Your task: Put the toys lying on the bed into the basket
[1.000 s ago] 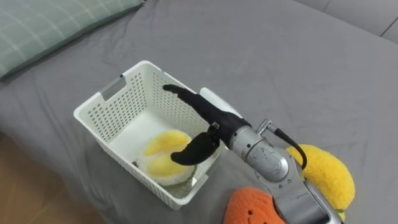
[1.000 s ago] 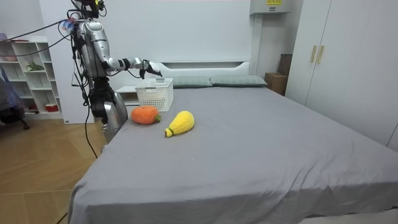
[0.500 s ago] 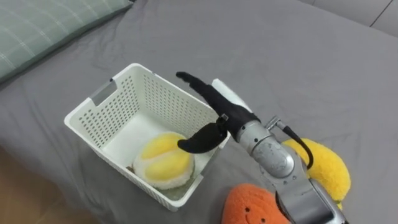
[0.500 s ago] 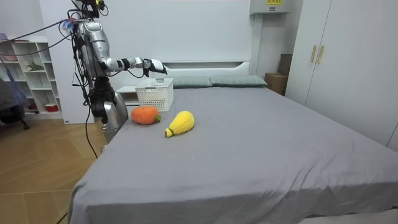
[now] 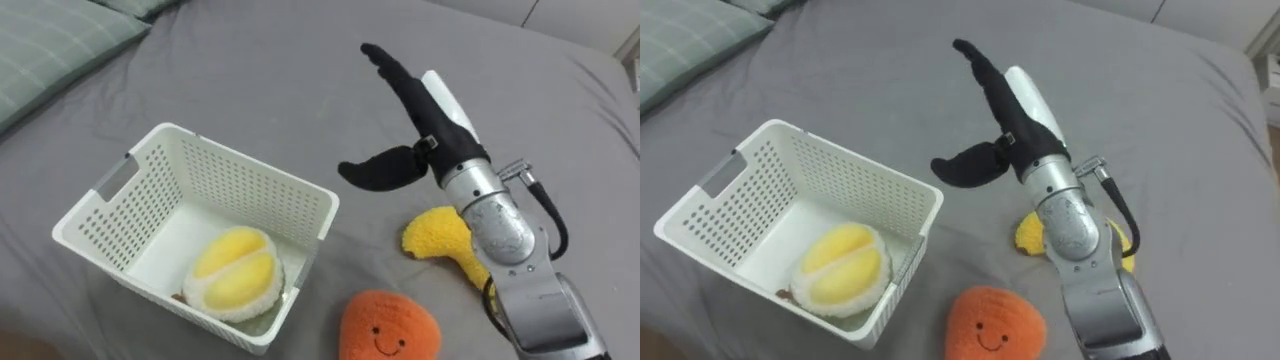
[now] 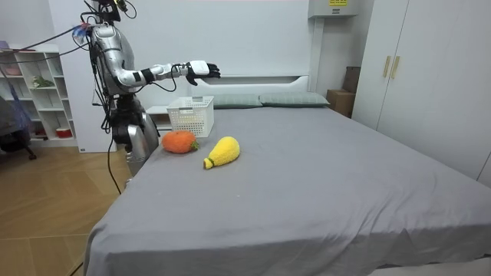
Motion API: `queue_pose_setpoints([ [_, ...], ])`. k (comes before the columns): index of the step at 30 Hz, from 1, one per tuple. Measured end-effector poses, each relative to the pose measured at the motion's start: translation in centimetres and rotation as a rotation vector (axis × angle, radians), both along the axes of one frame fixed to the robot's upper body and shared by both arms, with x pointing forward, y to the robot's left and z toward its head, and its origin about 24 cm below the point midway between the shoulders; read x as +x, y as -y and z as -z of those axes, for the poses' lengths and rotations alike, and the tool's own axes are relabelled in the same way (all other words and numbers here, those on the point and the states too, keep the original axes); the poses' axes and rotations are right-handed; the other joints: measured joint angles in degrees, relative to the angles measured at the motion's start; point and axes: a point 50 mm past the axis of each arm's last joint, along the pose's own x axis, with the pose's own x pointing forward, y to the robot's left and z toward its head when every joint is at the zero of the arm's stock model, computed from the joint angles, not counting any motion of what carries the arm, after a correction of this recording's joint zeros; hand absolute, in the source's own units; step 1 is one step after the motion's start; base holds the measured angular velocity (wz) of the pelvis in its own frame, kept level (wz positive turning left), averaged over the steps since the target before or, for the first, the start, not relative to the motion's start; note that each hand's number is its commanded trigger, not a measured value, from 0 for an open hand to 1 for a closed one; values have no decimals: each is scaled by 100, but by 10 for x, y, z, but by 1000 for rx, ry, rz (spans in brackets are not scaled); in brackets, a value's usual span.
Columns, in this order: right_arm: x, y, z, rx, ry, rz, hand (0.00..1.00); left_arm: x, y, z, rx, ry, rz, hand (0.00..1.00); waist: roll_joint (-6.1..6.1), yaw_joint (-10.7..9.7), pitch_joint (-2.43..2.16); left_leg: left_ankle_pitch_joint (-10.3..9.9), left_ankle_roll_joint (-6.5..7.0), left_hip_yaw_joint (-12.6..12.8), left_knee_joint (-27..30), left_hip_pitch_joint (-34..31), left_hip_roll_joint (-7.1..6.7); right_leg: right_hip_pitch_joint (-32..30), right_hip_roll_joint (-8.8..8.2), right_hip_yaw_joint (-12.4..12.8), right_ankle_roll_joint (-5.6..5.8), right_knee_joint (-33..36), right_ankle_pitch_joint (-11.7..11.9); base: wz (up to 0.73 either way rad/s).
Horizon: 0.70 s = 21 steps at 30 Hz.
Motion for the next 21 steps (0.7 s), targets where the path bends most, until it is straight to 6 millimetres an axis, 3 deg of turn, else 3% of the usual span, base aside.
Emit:
queue_pose_setpoints([
  [4,-3,25,2,5,8,109,0,-12,-3,1,4,-18,-30,0,25,-101,-31,-9,13,27,2,11,2,1,-2,34,13,1,8,-2],
  [10,-9,50,2,-28,30,206,0,-30,-7,0,30,-55,-54,0,29,-166,-32,-14,20,98,-33,106,11,2,1,148,14,69,8,-9],
  [16,-11,62,-1,-43,47,246,0,-31,-8,0,39,-61,-42,0,-8,-249,-21,-17,25,244,-25,139,36,-66,16,321,17,111,15,-12],
  [21,-11,70,0,-46,41,273,0,-33,-7,1,30,-62,-61,0,-9,-474,-5,-35,35,339,-15,127,57,-96,26,406,17,153,18,-10],
])
